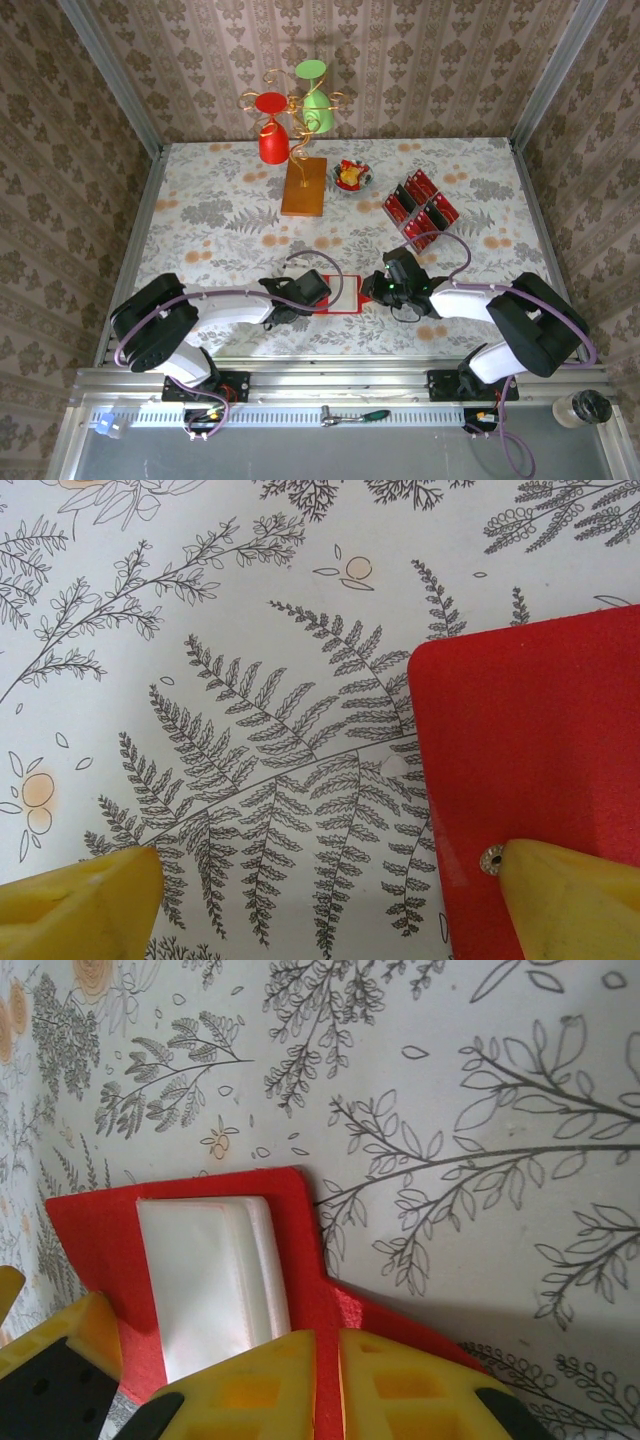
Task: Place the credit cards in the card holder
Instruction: Open the card holder at the bottom-center of the table.
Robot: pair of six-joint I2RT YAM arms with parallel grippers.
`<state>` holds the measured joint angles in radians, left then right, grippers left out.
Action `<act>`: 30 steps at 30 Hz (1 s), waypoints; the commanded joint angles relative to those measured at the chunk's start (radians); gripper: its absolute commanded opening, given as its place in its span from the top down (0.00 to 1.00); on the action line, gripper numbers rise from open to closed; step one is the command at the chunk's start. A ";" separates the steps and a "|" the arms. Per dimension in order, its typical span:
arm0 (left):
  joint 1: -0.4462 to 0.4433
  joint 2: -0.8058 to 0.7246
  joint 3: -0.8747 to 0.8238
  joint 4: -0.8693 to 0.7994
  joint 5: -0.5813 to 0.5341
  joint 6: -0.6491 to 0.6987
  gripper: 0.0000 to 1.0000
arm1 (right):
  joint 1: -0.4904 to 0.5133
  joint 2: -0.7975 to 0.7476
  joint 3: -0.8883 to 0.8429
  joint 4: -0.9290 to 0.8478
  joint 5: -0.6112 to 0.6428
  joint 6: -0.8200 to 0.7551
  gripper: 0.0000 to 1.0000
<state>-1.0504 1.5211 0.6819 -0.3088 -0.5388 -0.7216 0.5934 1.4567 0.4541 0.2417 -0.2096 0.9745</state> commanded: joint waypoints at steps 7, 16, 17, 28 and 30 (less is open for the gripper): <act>0.014 0.002 -0.025 -0.043 0.011 0.017 0.11 | -0.004 -0.008 -0.083 0.039 0.047 -0.003 0.86; 0.014 -0.041 -0.002 -0.072 -0.001 0.029 0.11 | -0.011 -0.120 0.000 -0.063 -0.007 -0.064 0.86; 0.013 -0.050 -0.002 -0.073 -0.001 0.027 0.11 | -0.010 -0.132 0.023 -0.088 -0.013 -0.083 0.86; 0.013 -0.075 0.002 -0.079 -0.013 0.022 0.11 | 0.040 -0.043 0.220 -0.188 -0.096 -0.175 0.91; 0.013 -0.075 -0.001 -0.082 -0.015 0.016 0.11 | 0.062 -0.002 0.251 -0.177 -0.107 -0.174 0.91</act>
<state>-1.0447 1.4593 0.6819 -0.3569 -0.5362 -0.7109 0.6281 1.4014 0.6640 0.0998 -0.2760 0.8314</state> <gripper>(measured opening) 0.887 0.086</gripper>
